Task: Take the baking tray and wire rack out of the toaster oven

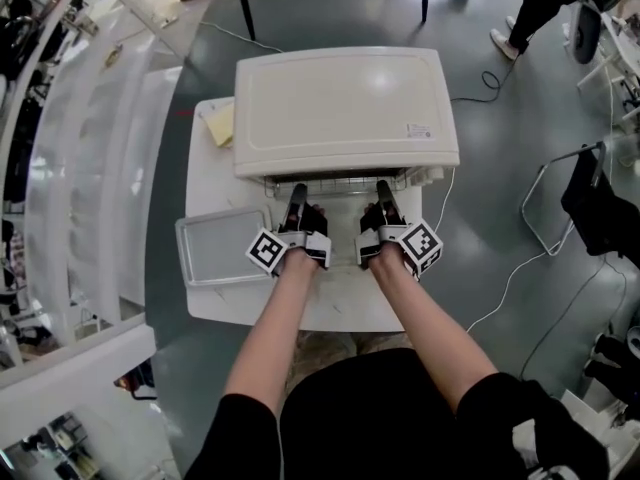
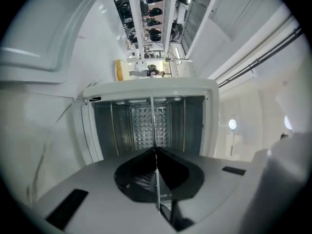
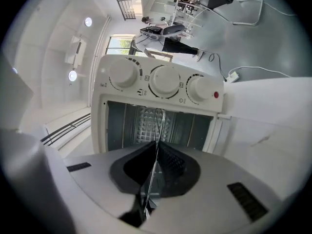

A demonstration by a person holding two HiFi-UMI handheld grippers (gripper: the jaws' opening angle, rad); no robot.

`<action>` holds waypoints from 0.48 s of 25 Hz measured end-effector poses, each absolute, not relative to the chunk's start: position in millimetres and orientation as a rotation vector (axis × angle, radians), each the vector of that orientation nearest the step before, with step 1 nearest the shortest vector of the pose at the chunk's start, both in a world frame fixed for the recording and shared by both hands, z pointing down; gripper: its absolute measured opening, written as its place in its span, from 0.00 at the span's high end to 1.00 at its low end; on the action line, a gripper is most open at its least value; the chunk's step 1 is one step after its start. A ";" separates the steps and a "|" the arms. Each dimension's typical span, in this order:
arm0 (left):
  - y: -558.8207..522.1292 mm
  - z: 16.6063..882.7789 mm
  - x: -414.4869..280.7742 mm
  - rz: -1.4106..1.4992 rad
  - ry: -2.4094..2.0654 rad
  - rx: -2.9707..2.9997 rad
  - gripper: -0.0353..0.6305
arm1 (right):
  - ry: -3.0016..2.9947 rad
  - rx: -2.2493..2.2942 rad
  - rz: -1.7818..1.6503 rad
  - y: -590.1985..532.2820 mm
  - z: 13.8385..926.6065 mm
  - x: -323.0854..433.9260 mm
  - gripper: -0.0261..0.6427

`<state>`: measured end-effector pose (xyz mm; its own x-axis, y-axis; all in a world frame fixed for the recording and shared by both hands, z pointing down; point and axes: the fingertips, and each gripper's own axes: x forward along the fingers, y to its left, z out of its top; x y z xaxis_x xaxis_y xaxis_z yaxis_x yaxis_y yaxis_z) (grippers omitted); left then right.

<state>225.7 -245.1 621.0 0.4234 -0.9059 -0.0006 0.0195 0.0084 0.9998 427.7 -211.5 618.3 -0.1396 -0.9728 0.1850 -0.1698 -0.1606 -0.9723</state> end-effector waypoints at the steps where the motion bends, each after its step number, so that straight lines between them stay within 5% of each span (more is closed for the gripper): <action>1: -237.4 620.4 223.9 -0.896 -0.872 1.366 0.92 | 1.358 -1.379 -1.381 -203.8 617.7 426.4 0.91; 12: -176.0 608.2 214.9 -0.901 -0.840 1.366 0.92 | 1.342 -1.375 -1.394 -140.7 603.8 418.5 0.91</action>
<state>214.9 -176.0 608.2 0.4321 -0.9016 -0.0198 0.0431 -0.0013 0.9991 418.5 -140.7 603.8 -0.1421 -0.9710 0.1922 -0.1553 -0.1699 -0.9731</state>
